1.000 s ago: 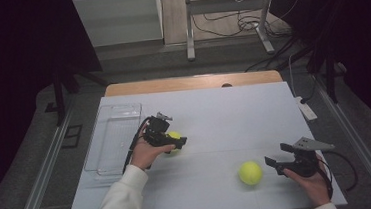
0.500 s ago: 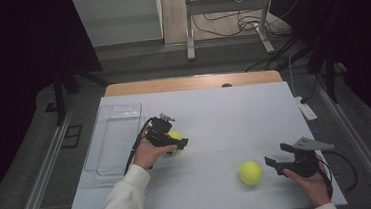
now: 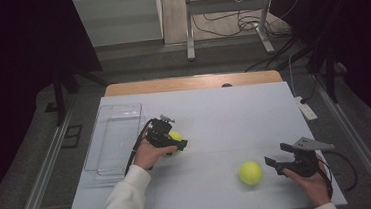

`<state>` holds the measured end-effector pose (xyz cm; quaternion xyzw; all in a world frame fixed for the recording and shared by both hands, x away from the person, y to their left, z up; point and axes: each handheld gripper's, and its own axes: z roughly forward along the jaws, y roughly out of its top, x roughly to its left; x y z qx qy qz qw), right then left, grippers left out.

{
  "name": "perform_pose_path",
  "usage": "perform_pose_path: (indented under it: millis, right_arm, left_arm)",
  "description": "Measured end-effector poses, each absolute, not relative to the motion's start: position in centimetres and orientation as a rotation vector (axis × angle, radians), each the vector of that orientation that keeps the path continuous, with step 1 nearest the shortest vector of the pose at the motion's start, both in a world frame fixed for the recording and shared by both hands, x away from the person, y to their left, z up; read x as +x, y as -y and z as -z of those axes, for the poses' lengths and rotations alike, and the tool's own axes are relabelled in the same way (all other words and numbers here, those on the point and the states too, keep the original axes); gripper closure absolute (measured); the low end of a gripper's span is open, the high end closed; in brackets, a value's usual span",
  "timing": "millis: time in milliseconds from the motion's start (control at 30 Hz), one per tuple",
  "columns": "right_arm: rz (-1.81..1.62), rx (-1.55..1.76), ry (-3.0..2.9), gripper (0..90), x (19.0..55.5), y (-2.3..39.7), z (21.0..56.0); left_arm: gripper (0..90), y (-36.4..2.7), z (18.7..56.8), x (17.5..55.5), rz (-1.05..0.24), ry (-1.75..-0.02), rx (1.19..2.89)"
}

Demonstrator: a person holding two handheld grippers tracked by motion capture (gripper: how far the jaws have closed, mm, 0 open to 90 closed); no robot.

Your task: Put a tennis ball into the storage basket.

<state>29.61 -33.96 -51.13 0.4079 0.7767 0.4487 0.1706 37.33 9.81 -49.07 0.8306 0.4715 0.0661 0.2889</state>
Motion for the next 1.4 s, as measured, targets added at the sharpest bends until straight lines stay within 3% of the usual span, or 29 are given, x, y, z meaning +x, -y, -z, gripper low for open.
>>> perform_pose_path:
  millis: [233, 667, 1400]
  right_arm:
    - [-1.273, 1.158, -2.207, 13.5, 29.6, 34.0, 51.1]
    - [-1.272, 1.157, -2.206, 13.6, 29.6, 34.0, 51.1]
    - [-1.272, 1.16, -2.202, 13.6, 29.6, 34.0, 51.1]
  left_arm:
    - [10.0, -9.6, 49.6, 37.6, -0.185, -1.288, 2.24]
    - [25.2, -9.8, 50.0, 37.8, -0.246, -1.345, 2.237]
    - [27.2, -10.7, 48.4, 36.9, -0.259, -1.252, 2.169]
